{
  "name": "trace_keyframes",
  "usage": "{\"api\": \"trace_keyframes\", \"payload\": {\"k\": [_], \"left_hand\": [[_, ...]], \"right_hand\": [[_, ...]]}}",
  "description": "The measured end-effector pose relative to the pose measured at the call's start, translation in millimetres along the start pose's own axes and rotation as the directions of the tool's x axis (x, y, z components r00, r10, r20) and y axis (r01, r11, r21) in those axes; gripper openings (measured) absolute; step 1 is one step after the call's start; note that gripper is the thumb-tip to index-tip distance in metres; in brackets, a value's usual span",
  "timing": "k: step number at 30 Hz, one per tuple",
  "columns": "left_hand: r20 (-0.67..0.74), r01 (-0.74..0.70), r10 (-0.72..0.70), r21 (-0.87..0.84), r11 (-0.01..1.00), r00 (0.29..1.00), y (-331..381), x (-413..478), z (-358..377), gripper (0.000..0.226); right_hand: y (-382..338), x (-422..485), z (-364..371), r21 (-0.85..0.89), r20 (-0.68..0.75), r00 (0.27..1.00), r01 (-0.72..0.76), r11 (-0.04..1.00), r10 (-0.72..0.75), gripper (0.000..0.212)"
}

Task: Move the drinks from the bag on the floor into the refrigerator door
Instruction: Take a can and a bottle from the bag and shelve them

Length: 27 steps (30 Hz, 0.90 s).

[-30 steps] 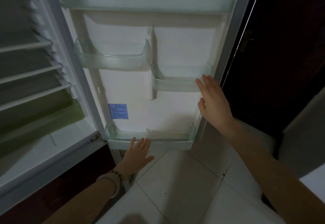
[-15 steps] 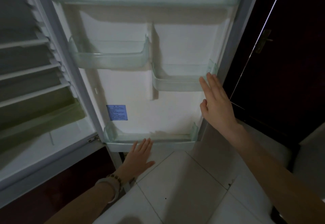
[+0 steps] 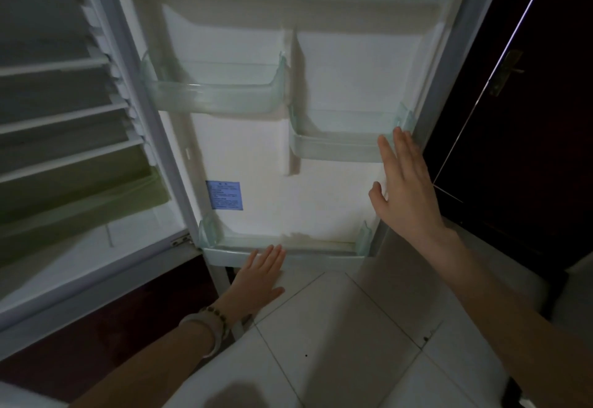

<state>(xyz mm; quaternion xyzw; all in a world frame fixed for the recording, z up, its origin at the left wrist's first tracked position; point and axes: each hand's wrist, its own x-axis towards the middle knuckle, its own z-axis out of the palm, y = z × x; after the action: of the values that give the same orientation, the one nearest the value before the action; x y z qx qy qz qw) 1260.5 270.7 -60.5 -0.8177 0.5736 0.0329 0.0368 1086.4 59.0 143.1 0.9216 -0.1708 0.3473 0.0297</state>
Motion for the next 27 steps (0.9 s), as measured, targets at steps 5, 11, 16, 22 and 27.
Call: {"api": "trace_keyframes", "payload": {"k": [5,11,16,22,27], "left_hand": [[-0.078,-0.014,0.016,0.026,1.000,0.997,-3,-5,-6,0.073],[-0.276,0.026,-0.035,-0.035,0.999,0.960,-27,-47,-32,0.066],[-0.362,0.131,-0.182,-0.161,0.978,0.914,-49,-121,-48,0.071],[-0.299,0.350,-0.427,-0.278,0.894,0.853,-60,-225,-37,0.076],[-0.199,0.513,-0.609,-0.378,0.771,0.768,-56,-303,-5,0.080]], "right_hand": [[-36,-7,-5,0.037,-0.015,0.998,0.061,0.997,-0.061,0.065],[-100,-27,3,0.187,0.030,0.975,0.210,0.960,-0.219,0.060],[-156,-49,35,0.320,0.147,0.921,0.300,0.899,-0.360,0.061],[-232,-77,79,0.458,0.284,0.822,0.337,0.823,-0.494,0.063],[-293,-110,107,0.581,0.323,0.717,0.366,0.727,-0.618,0.070]]}}
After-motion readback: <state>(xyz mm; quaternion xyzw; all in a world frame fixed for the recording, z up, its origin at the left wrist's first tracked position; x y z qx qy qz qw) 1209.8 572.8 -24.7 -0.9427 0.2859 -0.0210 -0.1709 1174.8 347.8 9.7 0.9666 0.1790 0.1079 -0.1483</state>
